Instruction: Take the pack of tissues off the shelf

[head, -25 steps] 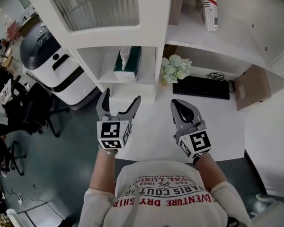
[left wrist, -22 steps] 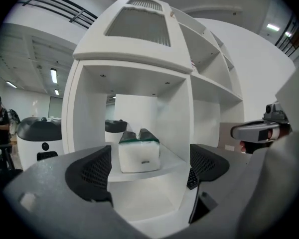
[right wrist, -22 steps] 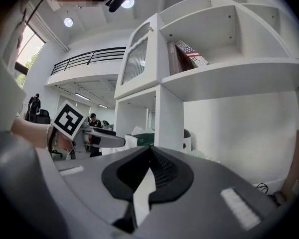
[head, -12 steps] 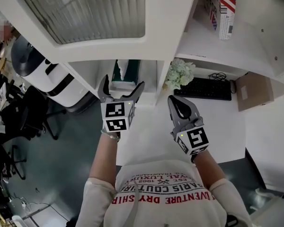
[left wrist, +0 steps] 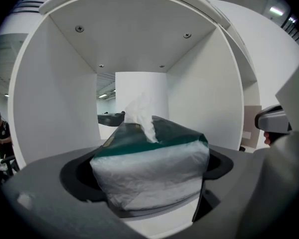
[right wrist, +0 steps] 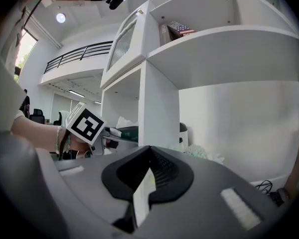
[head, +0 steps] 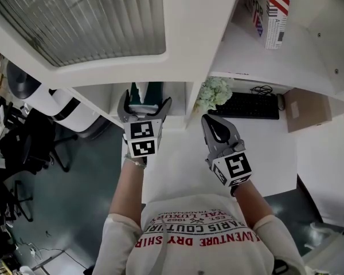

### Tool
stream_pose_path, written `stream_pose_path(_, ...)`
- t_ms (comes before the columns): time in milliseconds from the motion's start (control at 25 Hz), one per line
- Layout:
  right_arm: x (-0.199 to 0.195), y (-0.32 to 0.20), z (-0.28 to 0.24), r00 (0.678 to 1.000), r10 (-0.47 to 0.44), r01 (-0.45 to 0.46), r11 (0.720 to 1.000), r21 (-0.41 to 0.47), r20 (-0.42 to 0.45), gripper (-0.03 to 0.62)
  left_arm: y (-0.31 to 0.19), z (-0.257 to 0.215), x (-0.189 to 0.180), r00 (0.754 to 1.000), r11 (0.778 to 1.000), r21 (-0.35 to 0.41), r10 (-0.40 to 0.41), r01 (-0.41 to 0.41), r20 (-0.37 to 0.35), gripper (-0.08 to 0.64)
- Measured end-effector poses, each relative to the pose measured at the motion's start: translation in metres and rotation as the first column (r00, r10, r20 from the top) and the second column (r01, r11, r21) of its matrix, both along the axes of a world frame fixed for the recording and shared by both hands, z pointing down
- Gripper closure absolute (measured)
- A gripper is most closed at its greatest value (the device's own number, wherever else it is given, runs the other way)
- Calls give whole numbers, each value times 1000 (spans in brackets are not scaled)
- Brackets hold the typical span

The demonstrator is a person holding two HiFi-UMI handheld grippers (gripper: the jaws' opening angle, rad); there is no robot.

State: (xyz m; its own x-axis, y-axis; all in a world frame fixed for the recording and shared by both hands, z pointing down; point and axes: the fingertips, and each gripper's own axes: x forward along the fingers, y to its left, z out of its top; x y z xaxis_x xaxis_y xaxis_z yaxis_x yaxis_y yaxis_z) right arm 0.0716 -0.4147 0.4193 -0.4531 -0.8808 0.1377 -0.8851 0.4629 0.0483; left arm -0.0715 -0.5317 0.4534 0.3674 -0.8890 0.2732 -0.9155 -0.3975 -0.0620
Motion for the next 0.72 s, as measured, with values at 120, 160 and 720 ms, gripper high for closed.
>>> stream_pose_path(120, 5, 1, 3, 1000, 13, -13, 1000, -13, 2, 594, 0, 1, -3, 999, 1000, 5, -9, 9, 35, 72)
stream_pose_path(160, 5, 2, 3, 1000, 17, -17, 1000, -13, 3, 594, 0, 1, -4, 999, 1000, 6, -8, 8, 36, 80)
stream_pose_path(720, 8, 28, -11, 1000, 17, -17, 1000, 16, -24, 594, 30, -23, -14, 1000, 998, 70, -4, 4, 7, 120)
